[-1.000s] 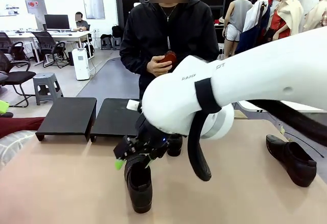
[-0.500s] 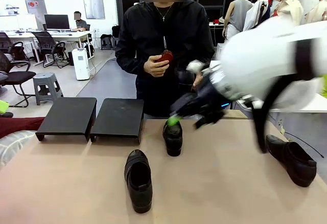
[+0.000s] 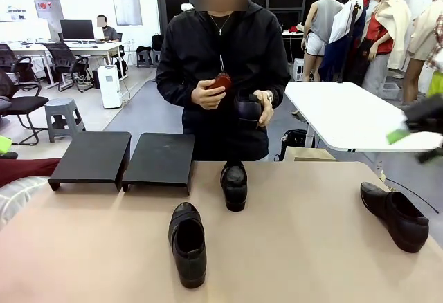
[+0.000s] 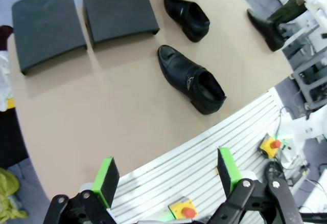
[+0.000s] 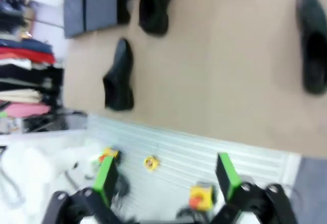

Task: Organize the shoes by placing them on the stand.
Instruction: Pick up one Shoe and place it in the middle of the table.

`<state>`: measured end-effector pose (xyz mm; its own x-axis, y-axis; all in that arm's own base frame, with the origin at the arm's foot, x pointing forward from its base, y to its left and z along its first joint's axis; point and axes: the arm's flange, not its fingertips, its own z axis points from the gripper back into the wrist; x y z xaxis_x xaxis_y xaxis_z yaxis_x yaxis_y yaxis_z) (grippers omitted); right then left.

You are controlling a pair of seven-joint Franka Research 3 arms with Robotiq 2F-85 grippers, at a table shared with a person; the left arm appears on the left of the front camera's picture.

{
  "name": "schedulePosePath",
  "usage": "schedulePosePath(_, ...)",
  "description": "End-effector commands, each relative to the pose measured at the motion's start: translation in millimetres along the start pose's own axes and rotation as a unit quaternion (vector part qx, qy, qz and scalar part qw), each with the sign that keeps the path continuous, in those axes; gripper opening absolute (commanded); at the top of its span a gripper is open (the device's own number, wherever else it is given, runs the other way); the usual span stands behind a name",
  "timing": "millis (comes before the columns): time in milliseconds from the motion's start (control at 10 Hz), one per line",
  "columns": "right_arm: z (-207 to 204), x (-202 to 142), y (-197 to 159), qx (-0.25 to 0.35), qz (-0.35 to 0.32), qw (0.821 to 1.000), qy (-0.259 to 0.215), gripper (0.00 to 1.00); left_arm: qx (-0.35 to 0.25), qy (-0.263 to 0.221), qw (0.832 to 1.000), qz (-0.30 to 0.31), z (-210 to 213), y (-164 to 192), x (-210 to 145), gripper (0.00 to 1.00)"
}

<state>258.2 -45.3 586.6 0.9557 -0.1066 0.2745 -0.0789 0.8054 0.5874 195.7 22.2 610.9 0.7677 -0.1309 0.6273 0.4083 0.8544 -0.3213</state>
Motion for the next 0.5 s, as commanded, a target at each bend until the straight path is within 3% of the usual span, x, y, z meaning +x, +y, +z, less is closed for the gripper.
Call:
schedulePosePath(0,29,-1,-28,0.041,-0.006,0.996,0.075,1.0,-0.01,-0.001,1.0,-0.006,1,1,0,1.0)
schedulePosePath(100,39,-7,-45,0.075,-0.013,0.994,0.074,1.0,-0.01,-0.001,1.0,-0.006,1,1,0,1.0)
schedulePosePath(200,35,-12,-53,0.084,-0.005,0.991,0.108,1.0,-0.01,-0.001,1.0,-0.006,1,1,0,1.0)
schedulePosePath(400,15,-10,-48,0.048,0.023,0.984,0.169,1.0,-0.01,-0.001,1.0,-0.006,1,1,0,1.0)
